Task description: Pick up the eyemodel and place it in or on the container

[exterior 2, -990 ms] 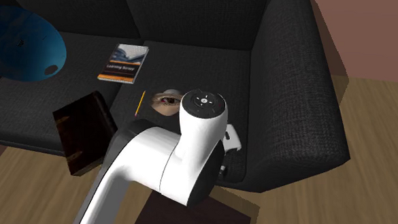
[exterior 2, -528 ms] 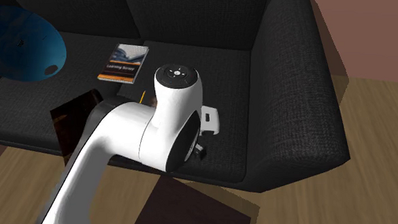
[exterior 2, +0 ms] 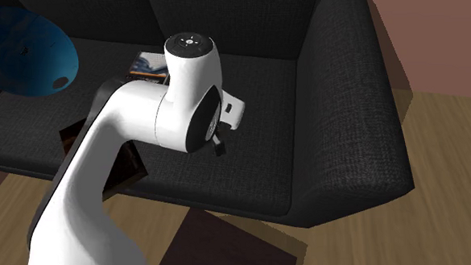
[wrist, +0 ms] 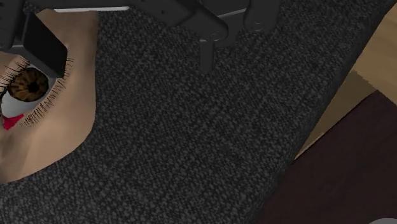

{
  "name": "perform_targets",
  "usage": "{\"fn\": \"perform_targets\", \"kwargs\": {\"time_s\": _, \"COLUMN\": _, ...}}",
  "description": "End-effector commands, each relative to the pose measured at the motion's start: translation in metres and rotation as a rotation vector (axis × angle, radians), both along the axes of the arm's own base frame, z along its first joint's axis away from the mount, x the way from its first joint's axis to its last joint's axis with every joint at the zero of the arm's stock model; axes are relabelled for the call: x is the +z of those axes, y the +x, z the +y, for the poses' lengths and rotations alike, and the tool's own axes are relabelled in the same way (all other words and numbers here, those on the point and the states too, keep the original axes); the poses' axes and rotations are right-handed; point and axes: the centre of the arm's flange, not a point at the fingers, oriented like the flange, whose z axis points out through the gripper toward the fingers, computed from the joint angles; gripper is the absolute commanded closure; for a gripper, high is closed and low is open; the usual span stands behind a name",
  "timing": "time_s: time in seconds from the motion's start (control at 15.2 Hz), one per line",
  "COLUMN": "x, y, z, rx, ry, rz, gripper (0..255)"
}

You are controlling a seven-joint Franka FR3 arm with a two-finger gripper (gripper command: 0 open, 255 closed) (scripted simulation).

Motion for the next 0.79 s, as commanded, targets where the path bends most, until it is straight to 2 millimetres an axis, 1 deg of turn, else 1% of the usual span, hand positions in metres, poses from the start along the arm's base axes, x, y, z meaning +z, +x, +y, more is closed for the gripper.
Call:
{"fn": "perform_targets", "kwargs": {"time_s": 0.0, "x": 0.007, "y": 0.017, "z": 0.015, "rx": -0.086, "ry": 0.014, "rz": -0.016, "gripper": 0}}
{"fn": "perform_targets", "kwargs": {"time_s": 0.33, "x": 0.026, "y": 0.065, "z": 0.040, "rx": -0.285, "ry": 0.041, "rz": -0.058, "gripper": 0}}
{"fn": "perform_targets", "kwargs": {"time_s": 0.4, "x": 0.027, "y": 0.066, "z": 0.041, "rx": -0.291, "ry": 0.042, "rz": -0.059, "gripper": 0}}
{"fn": "perform_targets", "kwargs": {"time_s": 0.73, "x": 0.000, "y": 0.070, "z": 0.043, "rx": -0.291, "ry": 0.042, "rz": -0.059, "gripper": 0}}
